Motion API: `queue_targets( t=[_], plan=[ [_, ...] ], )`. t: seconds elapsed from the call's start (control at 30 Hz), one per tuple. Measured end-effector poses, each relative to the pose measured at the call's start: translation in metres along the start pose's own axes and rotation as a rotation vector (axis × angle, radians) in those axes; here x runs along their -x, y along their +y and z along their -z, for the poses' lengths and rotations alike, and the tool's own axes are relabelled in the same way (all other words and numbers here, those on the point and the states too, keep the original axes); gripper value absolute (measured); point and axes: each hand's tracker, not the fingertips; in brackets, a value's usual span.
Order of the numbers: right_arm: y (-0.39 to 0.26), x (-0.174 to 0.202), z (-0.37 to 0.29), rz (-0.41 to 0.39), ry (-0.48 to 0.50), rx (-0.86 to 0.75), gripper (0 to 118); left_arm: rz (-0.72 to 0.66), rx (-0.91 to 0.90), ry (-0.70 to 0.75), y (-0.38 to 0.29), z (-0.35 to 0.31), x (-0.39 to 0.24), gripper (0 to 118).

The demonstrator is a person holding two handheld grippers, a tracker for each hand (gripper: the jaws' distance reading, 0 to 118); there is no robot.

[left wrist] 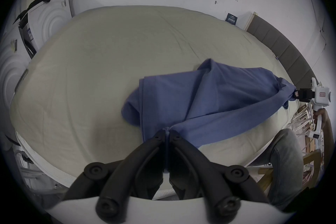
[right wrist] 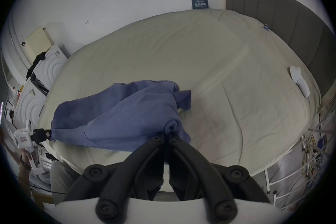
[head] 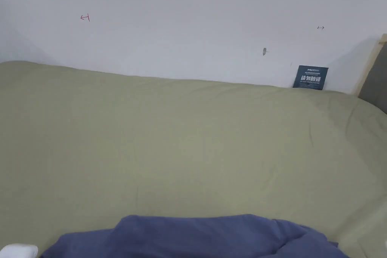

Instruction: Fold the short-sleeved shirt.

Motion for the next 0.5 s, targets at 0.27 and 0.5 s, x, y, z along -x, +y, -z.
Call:
queue_targets(
  t=[0.27, 0.5],
  plan=[
    [0.004, 0.027, -0.057, -0.088, -0.077, -0.070, 49, -0.130, -0.119, 0.002, 0.004, -0.064, -0.016, 60],
    [0.020, 0.102, -0.100, -0.161, -0.046, -0.317, 71, -0.002, -0.349, 0.040, 0.050, -0.103, -0.103, 70]
  ],
)
